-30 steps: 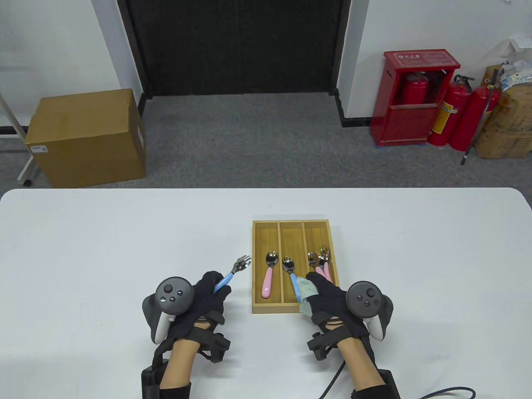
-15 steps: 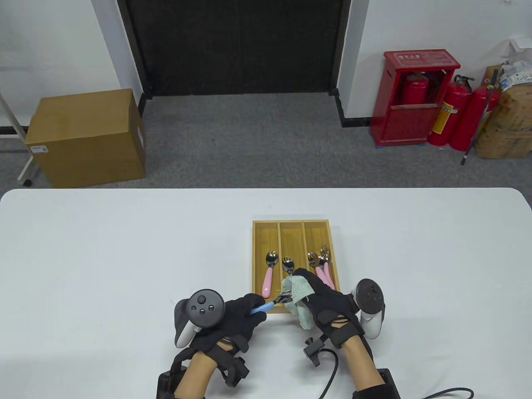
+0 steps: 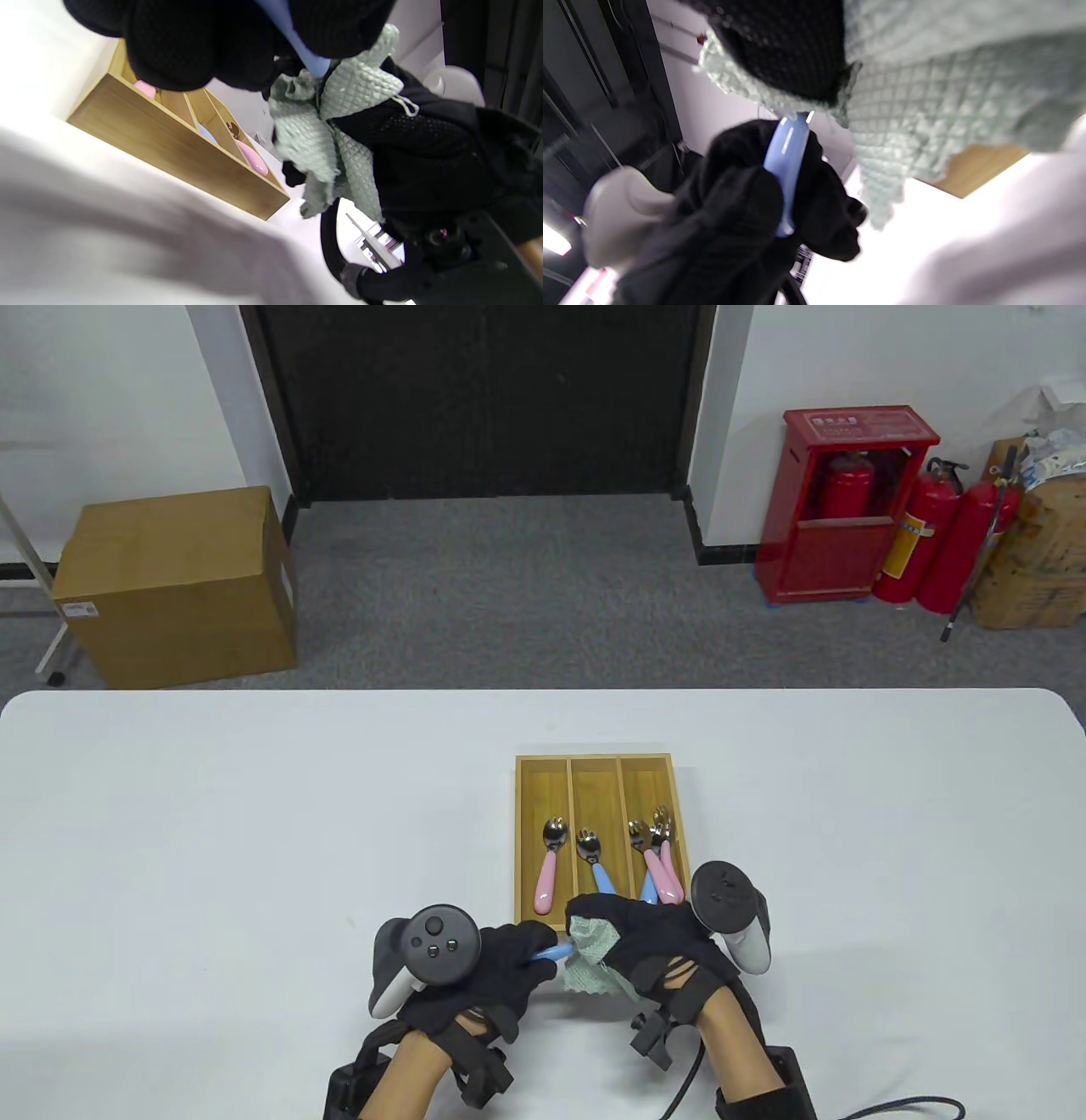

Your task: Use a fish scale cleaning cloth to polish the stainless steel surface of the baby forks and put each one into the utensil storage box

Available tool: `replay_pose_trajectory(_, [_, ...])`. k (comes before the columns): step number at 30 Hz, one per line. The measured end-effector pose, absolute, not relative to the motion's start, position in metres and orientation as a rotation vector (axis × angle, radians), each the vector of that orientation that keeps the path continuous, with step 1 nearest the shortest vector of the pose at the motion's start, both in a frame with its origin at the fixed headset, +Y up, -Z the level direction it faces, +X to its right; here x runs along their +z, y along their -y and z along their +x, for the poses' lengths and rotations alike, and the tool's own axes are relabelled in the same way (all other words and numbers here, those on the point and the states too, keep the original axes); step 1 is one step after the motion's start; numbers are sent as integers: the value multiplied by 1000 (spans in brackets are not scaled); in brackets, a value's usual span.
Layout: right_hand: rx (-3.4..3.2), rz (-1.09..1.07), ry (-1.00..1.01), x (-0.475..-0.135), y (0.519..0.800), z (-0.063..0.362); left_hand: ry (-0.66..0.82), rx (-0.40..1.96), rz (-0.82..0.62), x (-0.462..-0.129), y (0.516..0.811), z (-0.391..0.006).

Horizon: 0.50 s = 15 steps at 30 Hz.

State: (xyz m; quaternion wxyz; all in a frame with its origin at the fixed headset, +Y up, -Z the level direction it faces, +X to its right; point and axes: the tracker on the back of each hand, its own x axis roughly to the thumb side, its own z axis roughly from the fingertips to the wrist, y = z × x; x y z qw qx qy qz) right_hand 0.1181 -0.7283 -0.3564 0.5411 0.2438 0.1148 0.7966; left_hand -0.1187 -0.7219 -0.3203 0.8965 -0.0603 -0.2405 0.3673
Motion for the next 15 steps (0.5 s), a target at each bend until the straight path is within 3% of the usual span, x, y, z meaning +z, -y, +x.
replay_pose_trajectory(15, [2206, 536, -3, -348, 717, 107, 467, 754, -97, -321, 724, -121])
